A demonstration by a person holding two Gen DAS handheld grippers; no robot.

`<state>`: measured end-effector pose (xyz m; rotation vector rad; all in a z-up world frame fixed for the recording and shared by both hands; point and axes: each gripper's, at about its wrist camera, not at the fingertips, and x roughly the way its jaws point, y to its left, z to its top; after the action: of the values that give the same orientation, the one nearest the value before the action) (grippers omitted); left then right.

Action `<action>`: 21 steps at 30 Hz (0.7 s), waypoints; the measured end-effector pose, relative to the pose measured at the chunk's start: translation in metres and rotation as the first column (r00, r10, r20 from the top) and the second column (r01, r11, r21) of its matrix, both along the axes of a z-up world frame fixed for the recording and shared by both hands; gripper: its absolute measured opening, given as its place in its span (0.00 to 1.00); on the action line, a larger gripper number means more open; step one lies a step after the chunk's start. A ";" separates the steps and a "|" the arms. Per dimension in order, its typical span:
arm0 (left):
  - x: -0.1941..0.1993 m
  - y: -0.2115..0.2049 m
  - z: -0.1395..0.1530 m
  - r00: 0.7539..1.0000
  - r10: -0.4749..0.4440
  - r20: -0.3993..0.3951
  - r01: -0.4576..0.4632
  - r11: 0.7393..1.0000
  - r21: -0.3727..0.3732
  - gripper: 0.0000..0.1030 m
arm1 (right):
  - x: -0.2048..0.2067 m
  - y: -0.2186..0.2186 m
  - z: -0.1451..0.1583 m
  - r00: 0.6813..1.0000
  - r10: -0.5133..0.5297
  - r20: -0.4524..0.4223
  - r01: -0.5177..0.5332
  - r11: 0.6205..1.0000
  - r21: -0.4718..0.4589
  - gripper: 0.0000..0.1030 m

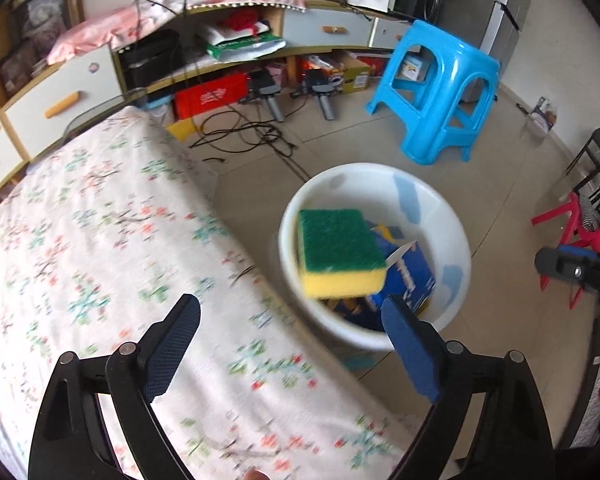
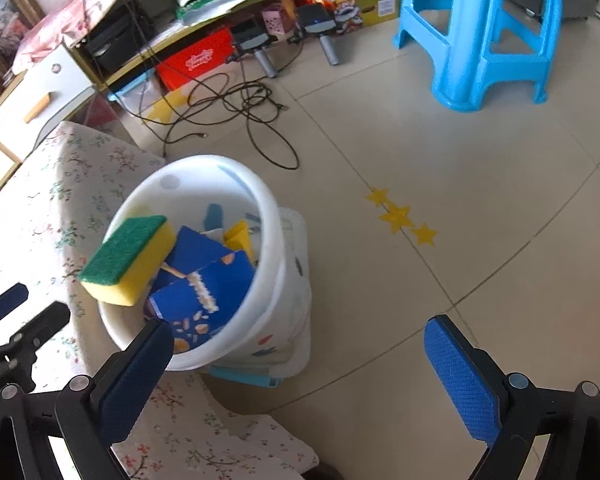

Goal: Collect trash

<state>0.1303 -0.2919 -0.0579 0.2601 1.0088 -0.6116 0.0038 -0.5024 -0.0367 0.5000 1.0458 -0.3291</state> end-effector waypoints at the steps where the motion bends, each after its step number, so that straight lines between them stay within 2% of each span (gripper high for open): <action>1: -0.002 0.006 0.002 1.000 0.006 0.000 -0.006 1.000 0.003 0.91 | 0.000 0.003 0.002 1.000 0.006 0.004 -0.006 1.000 -0.002 1.00; 4: -0.008 0.027 0.008 1.000 0.029 -0.006 -0.029 1.000 0.002 0.92 | 0.001 0.015 0.007 0.999 0.032 0.014 -0.032 0.999 -0.011 1.00; 6: -0.014 0.041 0.013 0.999 0.034 -0.010 -0.034 0.999 -0.003 0.96 | 0.001 0.028 0.011 0.998 0.061 0.018 -0.061 0.998 -0.020 1.00; 10: -0.032 0.076 0.025 0.998 0.064 0.025 -0.064 0.998 0.007 0.98 | 0.001 0.058 0.020 0.992 0.128 0.019 -0.127 0.991 -0.042 1.00; 16: -0.061 0.128 0.038 0.989 0.140 0.053 -0.140 0.990 0.002 0.99 | -0.003 0.117 0.029 0.963 0.267 0.034 -0.265 0.962 -0.064 1.00; 21: -0.086 0.161 0.044 0.974 0.205 0.099 -0.204 0.979 -0.020 0.99 | -0.014 0.163 0.034 0.928 0.371 0.041 -0.367 0.926 -0.084 1.00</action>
<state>0.0440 -0.1312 -0.0135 0.1741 0.9218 -0.4123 -0.0107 -0.3394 -0.0022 0.2343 1.0447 -0.0183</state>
